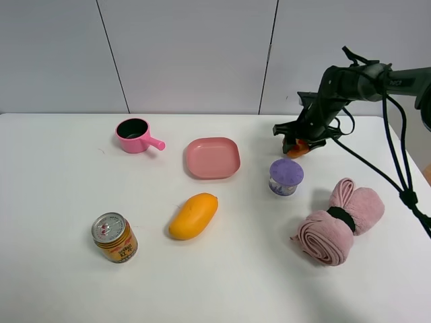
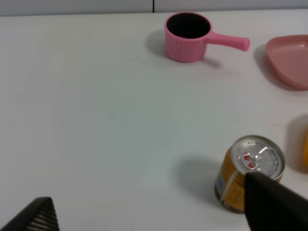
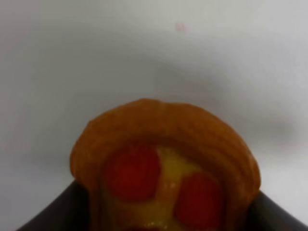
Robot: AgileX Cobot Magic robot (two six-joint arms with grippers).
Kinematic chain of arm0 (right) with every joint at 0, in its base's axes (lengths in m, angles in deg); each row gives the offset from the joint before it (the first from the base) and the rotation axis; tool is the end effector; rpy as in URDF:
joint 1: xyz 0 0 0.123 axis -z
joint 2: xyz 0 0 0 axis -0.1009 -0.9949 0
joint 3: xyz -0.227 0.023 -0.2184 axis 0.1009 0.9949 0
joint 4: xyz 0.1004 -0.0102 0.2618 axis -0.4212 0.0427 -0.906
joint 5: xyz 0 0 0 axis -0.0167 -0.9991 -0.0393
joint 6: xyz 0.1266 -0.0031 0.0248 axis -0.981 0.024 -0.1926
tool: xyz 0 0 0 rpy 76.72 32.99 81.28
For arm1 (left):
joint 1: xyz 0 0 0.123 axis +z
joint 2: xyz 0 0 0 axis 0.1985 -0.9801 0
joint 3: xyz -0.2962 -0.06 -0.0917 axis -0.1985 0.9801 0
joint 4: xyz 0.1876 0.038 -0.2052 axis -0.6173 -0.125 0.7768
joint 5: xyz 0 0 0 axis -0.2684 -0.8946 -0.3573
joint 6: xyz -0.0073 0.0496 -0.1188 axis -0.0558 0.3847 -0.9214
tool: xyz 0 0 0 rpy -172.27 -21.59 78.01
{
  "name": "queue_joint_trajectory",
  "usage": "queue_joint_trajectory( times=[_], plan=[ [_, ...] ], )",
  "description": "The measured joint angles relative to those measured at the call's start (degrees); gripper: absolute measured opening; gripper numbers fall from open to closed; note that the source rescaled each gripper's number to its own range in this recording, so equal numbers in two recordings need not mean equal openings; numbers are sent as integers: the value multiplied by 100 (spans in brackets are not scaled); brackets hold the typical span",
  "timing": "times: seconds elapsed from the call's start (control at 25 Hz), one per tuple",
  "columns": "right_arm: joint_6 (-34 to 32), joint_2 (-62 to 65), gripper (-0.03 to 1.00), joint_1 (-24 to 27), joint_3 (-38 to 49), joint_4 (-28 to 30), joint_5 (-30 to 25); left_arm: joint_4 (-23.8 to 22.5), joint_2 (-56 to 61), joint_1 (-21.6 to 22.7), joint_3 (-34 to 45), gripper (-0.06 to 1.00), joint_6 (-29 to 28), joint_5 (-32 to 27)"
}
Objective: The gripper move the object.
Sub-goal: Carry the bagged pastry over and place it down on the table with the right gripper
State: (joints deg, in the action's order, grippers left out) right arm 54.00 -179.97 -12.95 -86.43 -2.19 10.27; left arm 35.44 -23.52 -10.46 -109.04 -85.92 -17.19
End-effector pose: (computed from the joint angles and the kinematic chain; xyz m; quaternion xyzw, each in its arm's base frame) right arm 0.5172 0.0767 0.1024 -0.0217 0.9865 0.0616 0.1504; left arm 0.0219 -0.0014 0.2781 -0.0096 0.8470 -0.0048 0.5314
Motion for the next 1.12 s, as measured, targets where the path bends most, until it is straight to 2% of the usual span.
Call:
queue_joint_trajectory(
  times=[0.2,0.4,0.68,0.84,0.96,1.12],
  plan=[
    [336,1098,0,-493,-448,-119,-392,0,0,0,0,100,5,0],
    [786,1561,0,-1660,-1409,-568,-726,0,0,0,0,100,5,0],
    [840,833,0,-3307,-2742,-393,-1284,0,0,0,0,100,5,0],
    [840,287,0,-3781,-3114,-337,-1621,0,0,0,0,100,5,0],
    [840,-138,0,-3923,-3132,-246,-1867,0,0,0,0,100,5,0],
    [840,-646,0,-3970,-3132,-187,-1936,0,0,0,0,100,36,0]
  ],
)
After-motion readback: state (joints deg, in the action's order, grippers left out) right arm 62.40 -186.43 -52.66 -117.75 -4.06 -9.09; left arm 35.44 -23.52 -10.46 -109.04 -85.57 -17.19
